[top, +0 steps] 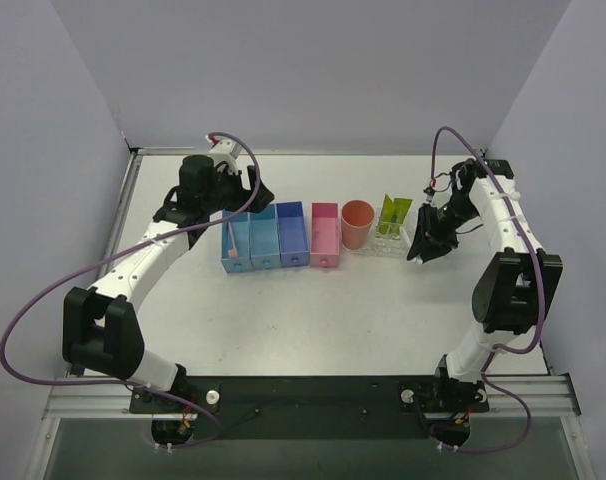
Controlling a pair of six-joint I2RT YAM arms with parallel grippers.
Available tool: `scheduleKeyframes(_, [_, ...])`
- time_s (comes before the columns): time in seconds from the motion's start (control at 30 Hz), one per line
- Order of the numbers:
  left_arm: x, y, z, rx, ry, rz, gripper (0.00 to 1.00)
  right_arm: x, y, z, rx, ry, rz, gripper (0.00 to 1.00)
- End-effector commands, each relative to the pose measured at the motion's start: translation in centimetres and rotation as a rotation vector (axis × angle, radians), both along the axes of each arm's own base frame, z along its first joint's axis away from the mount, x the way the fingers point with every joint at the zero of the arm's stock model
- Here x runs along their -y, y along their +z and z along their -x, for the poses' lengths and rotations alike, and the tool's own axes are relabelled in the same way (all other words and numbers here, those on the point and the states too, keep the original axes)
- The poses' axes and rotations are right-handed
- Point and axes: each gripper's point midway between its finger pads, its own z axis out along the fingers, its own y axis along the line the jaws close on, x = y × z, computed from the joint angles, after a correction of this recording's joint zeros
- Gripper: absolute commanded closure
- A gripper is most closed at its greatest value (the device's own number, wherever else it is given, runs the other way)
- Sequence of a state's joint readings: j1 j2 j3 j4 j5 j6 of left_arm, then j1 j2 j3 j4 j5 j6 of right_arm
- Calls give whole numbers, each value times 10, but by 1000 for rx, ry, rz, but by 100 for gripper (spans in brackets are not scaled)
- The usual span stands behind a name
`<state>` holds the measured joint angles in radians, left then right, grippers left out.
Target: Prepare toiletry sets of a toothbrush and toothpaste on the tray
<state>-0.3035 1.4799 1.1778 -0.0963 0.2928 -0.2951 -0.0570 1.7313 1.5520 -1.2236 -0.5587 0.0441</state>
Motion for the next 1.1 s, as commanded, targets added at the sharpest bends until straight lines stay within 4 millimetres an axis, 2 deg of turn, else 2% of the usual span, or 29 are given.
scheduleKeyframes(0.0, [2, 36, -15, 105, -3, 27, 11, -3, 7, 0, -39, -20, -43, 100])
scheduleKeyframes(1.07, [7, 25, -27, 66, 3, 40, 15, -5, 0, -32, -103, -134, -208, 100])
